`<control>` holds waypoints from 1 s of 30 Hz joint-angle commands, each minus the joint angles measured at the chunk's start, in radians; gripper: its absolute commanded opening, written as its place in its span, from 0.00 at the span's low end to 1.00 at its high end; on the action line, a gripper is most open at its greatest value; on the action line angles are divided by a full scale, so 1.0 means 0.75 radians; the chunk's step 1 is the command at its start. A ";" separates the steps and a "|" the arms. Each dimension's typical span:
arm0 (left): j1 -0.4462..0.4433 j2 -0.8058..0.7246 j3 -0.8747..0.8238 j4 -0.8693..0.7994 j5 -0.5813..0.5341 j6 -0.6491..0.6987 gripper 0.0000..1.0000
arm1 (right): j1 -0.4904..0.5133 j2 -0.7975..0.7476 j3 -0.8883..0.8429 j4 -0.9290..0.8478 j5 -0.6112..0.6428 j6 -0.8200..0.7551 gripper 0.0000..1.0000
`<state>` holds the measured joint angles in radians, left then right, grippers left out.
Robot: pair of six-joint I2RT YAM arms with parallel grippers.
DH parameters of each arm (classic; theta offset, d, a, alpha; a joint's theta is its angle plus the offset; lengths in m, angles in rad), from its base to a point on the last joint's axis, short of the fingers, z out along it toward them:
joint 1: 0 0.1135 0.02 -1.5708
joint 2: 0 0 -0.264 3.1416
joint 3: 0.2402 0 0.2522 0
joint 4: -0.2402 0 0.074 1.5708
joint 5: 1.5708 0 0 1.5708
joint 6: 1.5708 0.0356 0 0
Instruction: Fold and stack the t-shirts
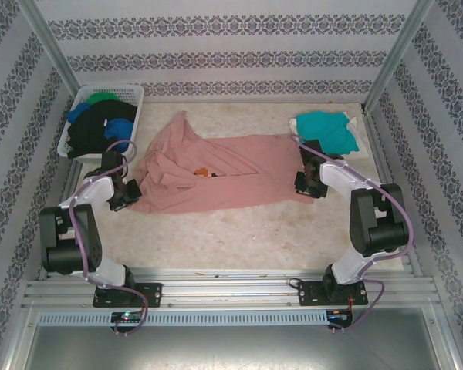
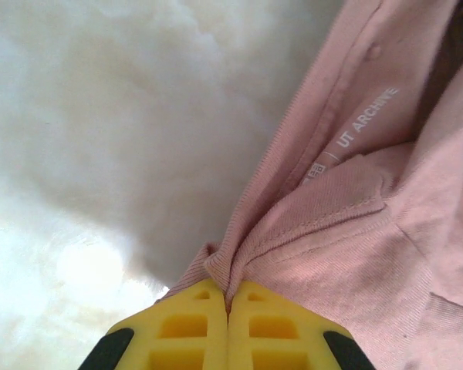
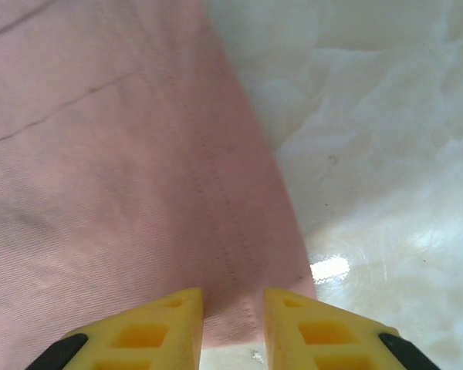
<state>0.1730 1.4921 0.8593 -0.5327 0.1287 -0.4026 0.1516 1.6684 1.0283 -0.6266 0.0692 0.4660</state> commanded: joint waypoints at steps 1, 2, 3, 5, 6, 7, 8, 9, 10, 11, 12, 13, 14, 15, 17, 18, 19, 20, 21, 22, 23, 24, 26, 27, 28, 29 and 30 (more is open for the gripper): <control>0.036 -0.084 -0.052 0.067 -0.002 -0.059 0.00 | -0.015 0.032 -0.029 0.003 -0.025 0.015 0.27; 0.044 -0.105 -0.068 0.079 -0.003 -0.065 0.00 | -0.015 0.030 -0.037 0.003 -0.029 0.011 0.27; 0.053 -0.123 -0.081 0.083 -0.010 -0.069 0.00 | -0.014 0.024 -0.047 0.001 -0.029 0.013 0.27; 0.080 -0.147 -0.103 0.080 -0.039 -0.076 0.01 | -0.018 0.002 -0.080 0.007 -0.029 0.012 0.27; 0.092 -0.150 -0.110 0.080 -0.041 -0.074 0.02 | -0.016 -0.008 -0.092 0.009 -0.029 0.012 0.28; 0.109 -0.144 -0.112 0.078 -0.035 -0.069 0.02 | -0.018 -0.016 -0.109 0.011 -0.028 0.012 0.28; 0.120 -0.134 -0.112 0.072 -0.034 -0.064 0.01 | -0.022 -0.020 -0.122 0.011 -0.025 0.010 0.28; 0.130 -0.125 -0.111 0.067 -0.045 -0.062 0.00 | -0.030 -0.021 -0.132 0.009 -0.021 0.009 0.28; 0.139 -0.115 -0.107 0.062 -0.049 -0.056 0.00 | -0.044 -0.022 -0.139 0.003 -0.017 0.013 0.28; 0.145 -0.106 -0.106 0.058 -0.047 -0.051 0.00 | -0.069 -0.030 -0.148 0.008 -0.035 0.009 0.28; 0.149 -0.104 -0.103 0.056 -0.049 -0.053 0.05 | -0.079 -0.044 -0.152 0.010 -0.044 0.001 0.28; 0.152 -0.103 -0.098 0.051 -0.045 -0.056 0.16 | -0.084 -0.065 -0.149 -0.006 -0.044 -0.002 0.29; 0.152 -0.108 -0.092 0.046 -0.035 -0.056 0.20 | -0.086 -0.094 -0.139 -0.017 -0.056 -0.005 0.29; 0.151 -0.119 -0.086 0.042 -0.027 -0.060 0.26 | -0.083 -0.123 -0.131 -0.017 -0.076 -0.010 0.29; 0.150 -0.168 -0.071 0.038 0.005 -0.067 0.35 | -0.049 -0.193 -0.091 -0.036 -0.093 -0.027 0.33; 0.148 -0.194 -0.061 0.032 0.012 -0.067 0.40 | -0.024 -0.216 -0.065 -0.042 -0.081 -0.030 0.35; 0.144 -0.226 -0.049 0.017 0.010 -0.070 0.41 | -0.001 -0.233 -0.038 -0.042 -0.073 -0.037 0.38; 0.137 -0.253 -0.034 -0.002 -0.002 -0.067 0.42 | 0.020 -0.237 -0.013 -0.038 -0.075 -0.047 0.42; 0.125 -0.275 -0.017 -0.014 -0.019 -0.067 0.45 | 0.033 -0.229 0.014 -0.027 -0.079 -0.055 0.43; 0.107 -0.288 -0.005 -0.012 -0.016 -0.065 0.47 | 0.044 -0.210 0.043 -0.018 -0.079 -0.065 0.43; 0.081 -0.282 0.007 0.002 0.005 -0.068 0.47 | 0.050 -0.175 0.078 -0.017 -0.078 -0.076 0.44; 0.047 -0.265 0.021 0.012 0.022 -0.071 0.50 | 0.058 -0.138 0.113 -0.023 -0.071 -0.087 0.44; -0.054 -0.174 0.078 0.023 0.030 -0.064 0.53 | 0.073 -0.043 0.196 -0.040 -0.049 -0.111 0.46; -0.099 -0.124 0.110 0.028 0.038 -0.057 0.55 | 0.081 -0.004 0.230 -0.048 -0.041 -0.118 0.46; -0.146 -0.056 0.149 0.027 0.051 -0.044 0.55 | 0.087 0.038 0.261 -0.047 -0.032 -0.124 0.46; -0.187 0.011 0.194 0.032 0.065 -0.031 0.55 | 0.091 0.074 0.288 -0.049 -0.014 -0.124 0.46; -0.215 0.065 0.228 0.043 0.072 -0.016 0.56 | 0.092 0.108 0.310 -0.056 -0.001 -0.128 0.47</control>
<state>0.0731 1.4406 0.9798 -0.5079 0.1524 -0.4473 0.2077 1.6875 1.2240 -0.6346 0.0284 0.3996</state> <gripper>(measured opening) 0.553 0.464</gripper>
